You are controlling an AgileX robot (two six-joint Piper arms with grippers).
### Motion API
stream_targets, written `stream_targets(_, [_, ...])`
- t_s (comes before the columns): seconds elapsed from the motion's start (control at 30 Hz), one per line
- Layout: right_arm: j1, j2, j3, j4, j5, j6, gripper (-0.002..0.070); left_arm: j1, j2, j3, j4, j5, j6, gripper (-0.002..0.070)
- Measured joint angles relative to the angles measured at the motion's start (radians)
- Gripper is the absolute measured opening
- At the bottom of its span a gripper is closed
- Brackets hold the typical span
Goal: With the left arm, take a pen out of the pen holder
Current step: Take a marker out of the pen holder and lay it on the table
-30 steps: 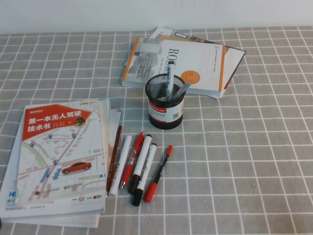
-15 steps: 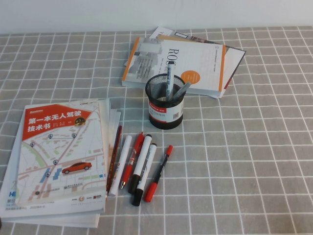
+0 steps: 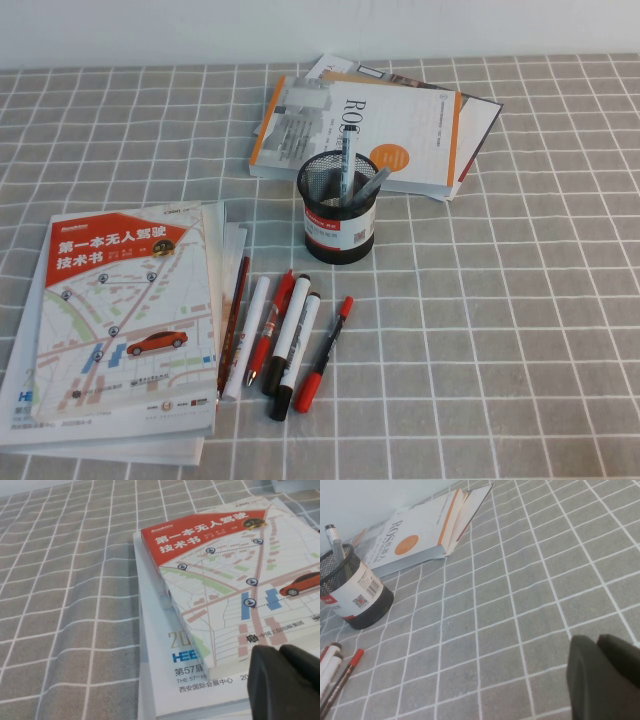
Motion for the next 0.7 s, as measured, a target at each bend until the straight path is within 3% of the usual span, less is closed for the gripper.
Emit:
stream_targets(0.2, [0.0, 0.0, 0.0, 0.0, 0.0, 0.0, -0.0013, 0.0, 0.0, 0.0, -0.057, -0.075, -0.003, -0.0004])
stream_targets(0.27, [0.0, 0.0, 0.0, 0.0, 0.0, 0.0, -0.0013, 0.0, 0.0, 0.0, -0.178, -0.156, -0.04, -0.0004])
stream_targets(0.47, [0.0, 0.0, 0.0, 0.0, 0.0, 0.0, -0.0013, 0.0, 0.0, 0.0, -0.72, -0.442, -0.193, -0.0004])
stream_targets(0.57, [0.0, 0.0, 0.0, 0.0, 0.0, 0.0, -0.0013, 0.0, 0.0, 0.0, -0.882, -0.556, -0.212, -0.0004])
stream_targets(0.7, [0.0, 0.0, 0.0, 0.0, 0.0, 0.0, -0.0013, 0.0, 0.0, 0.0, -0.938, -0.626, -0.217, -0.0004])
